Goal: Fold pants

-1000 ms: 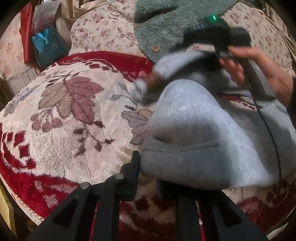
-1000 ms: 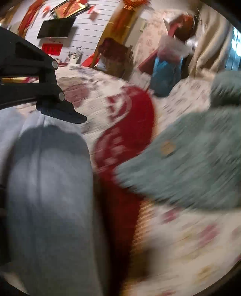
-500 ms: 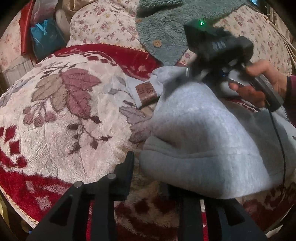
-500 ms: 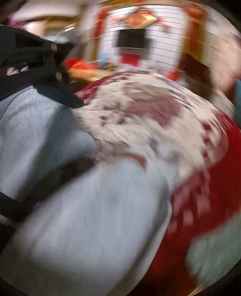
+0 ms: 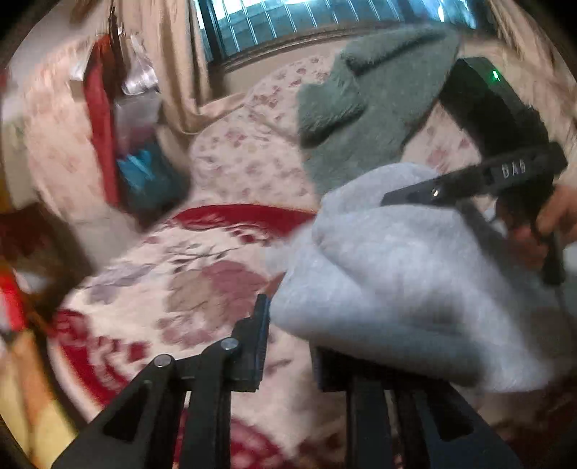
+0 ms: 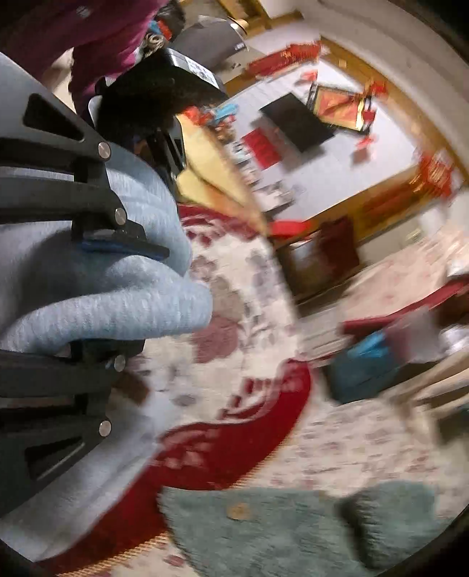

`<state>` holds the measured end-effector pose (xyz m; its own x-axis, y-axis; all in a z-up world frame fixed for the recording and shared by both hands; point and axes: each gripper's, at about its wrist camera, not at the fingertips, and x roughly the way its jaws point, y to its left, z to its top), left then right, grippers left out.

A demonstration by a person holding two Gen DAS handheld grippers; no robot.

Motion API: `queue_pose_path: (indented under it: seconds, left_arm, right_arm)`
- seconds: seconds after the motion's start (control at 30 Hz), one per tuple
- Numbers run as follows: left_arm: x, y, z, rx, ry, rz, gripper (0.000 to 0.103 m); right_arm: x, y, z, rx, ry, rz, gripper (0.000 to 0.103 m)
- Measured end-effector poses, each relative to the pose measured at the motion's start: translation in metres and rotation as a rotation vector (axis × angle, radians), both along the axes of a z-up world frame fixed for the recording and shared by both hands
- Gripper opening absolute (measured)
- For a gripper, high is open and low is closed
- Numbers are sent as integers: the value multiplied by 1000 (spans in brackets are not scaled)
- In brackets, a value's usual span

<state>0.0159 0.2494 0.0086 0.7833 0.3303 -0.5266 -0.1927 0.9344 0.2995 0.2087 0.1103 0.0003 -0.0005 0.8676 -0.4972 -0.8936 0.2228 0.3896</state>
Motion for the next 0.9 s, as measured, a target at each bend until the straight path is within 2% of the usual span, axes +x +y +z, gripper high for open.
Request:
queue_pose_path:
  seconds: [0.03, 0.07, 0.1, 0.13, 0.17, 0.23, 0.27, 0.3, 0.4, 0.47, 0.53, 0.6, 0.67, 0.73, 0.77, 0.8, 0.9]
  left_arm:
    - [5, 2, -9, -10, 72, 26, 24]
    - [7, 11, -22, -79, 146, 35, 24]
    - [8, 25, -34, -164, 205, 50, 24]
    - [7, 34, -41, -192, 242, 83, 24]
    - [6, 43, -45, -208, 263, 112, 27]
    - [1, 62, -45, -292, 266, 153, 44]
    - [-1, 69, -41, -346, 246, 163, 62]
    - [-2, 69, -37, -362, 227, 160, 73]
    - [-1, 58, -21, -365, 152, 126, 84]
    - [5, 45, -16, -359, 133, 99, 88]
    - [20, 35, -16, -348, 135, 89, 88]
    - [33, 29, -25, -364, 154, 74, 88]
    - [52, 26, -46, -347, 211, 82, 88]
    - [71, 29, -77, -331, 303, 115, 88]
    - [74, 32, -86, -350, 328, 128, 88]
    - [76, 39, -96, -403, 358, 134, 89]
    - [74, 47, -99, -462, 351, 155, 92]
  right_arm:
    - [9, 8, -17, -110, 44, -44, 55]
    - [19, 17, -36, -240, 93, -92, 66]
    - [30, 22, -54, -355, 155, -138, 66]
    - [40, 18, -70, -410, 238, -185, 66]
    - [42, 14, -71, -396, 261, -202, 66]
    - [39, 0, -63, -339, 258, -220, 66]
    - [34, -5, -59, -327, 255, -218, 66]
    - [26, -8, -54, -315, 247, -209, 66]
    - [-13, -1, -44, -328, 73, -214, 66]
    - [-32, 14, -50, -380, -23, -235, 66]
    - [-35, 36, -78, -518, -35, -276, 66]
    - [-34, 44, -100, -584, -41, -300, 66]
    - [-33, 37, -96, -530, -27, -339, 66]
    - [-29, 12, -82, -464, 56, -383, 65]
    - [-29, -4, -75, -439, 73, -413, 65]
    - [-31, -19, -70, -426, 81, -432, 65]
    - [-46, -85, -63, -411, 108, -530, 65]
